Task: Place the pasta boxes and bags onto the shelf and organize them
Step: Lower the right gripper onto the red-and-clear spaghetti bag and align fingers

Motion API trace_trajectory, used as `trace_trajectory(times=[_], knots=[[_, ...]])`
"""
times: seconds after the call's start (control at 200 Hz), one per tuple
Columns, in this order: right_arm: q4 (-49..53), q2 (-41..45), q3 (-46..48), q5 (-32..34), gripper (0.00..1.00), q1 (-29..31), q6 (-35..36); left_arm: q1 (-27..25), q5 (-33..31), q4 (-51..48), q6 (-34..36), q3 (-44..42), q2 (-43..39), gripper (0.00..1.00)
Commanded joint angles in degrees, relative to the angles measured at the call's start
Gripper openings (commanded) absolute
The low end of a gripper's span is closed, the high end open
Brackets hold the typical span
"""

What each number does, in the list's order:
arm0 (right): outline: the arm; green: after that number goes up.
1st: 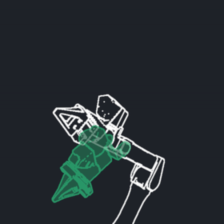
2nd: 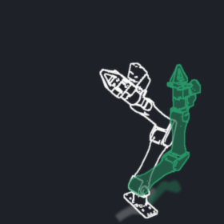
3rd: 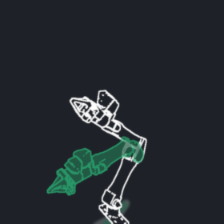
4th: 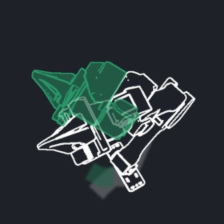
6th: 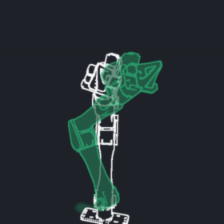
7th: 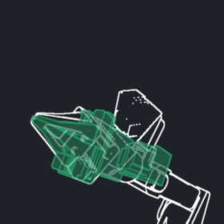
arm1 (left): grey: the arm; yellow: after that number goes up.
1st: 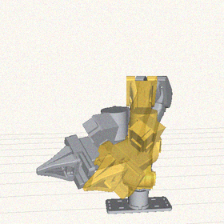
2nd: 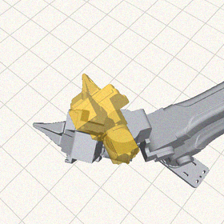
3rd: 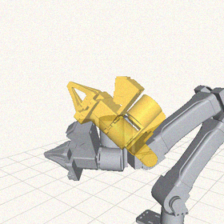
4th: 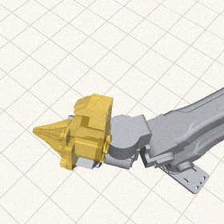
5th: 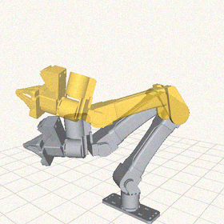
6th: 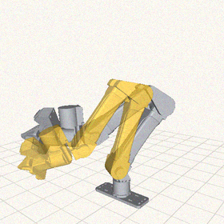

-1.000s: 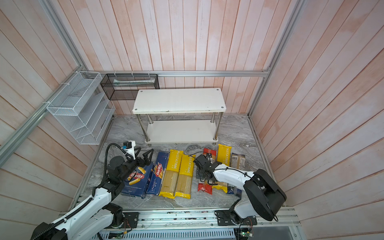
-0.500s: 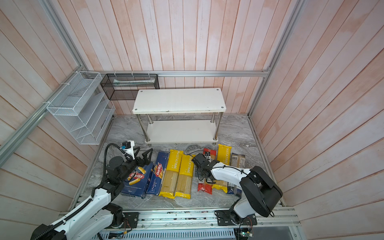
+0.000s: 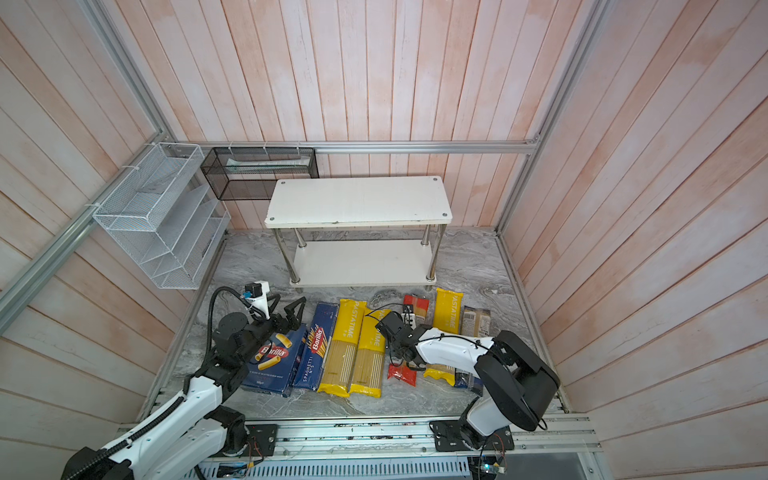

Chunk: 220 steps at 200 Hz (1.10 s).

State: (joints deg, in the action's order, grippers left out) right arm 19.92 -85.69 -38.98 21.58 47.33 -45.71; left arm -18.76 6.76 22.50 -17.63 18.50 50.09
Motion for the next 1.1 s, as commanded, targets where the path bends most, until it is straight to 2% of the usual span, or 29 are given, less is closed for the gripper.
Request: trace_trajectory(times=[0.0, 0.13, 0.37, 0.59, 0.85, 1.095], knots=[[5.04, -0.59, 3.84, -3.86, 0.89, 0.72, -0.40, -0.13, -0.96, 0.67, 0.12, -1.05, 0.60, 1.00], [4.45, 0.99, 4.85, -5.48, 0.89, 0.74, -1.04, -0.15, -0.29, 0.91, -0.13, -0.97, 0.89, 1.00], [7.11, 4.62, 7.08, -4.57, 0.89, 1.27, -1.62, -0.12, 0.31, 1.08, -0.15, -1.10, 0.48, 1.00], [1.55, 7.79, 8.84, -6.22, 0.91, 1.09, -2.95, -0.14, 0.16, 1.05, -0.29, -1.23, -0.03, 1.00], [-0.76, 6.46, 8.10, -6.75, 0.91, -1.66, -2.84, -0.16, 0.26, 0.77, -0.11, -0.95, 0.14, 1.00], [4.28, 3.42, 4.26, -5.06, 0.91, -2.16, -1.64, -0.15, 0.04, 0.45, -0.16, -1.23, -1.11, 1.00]])
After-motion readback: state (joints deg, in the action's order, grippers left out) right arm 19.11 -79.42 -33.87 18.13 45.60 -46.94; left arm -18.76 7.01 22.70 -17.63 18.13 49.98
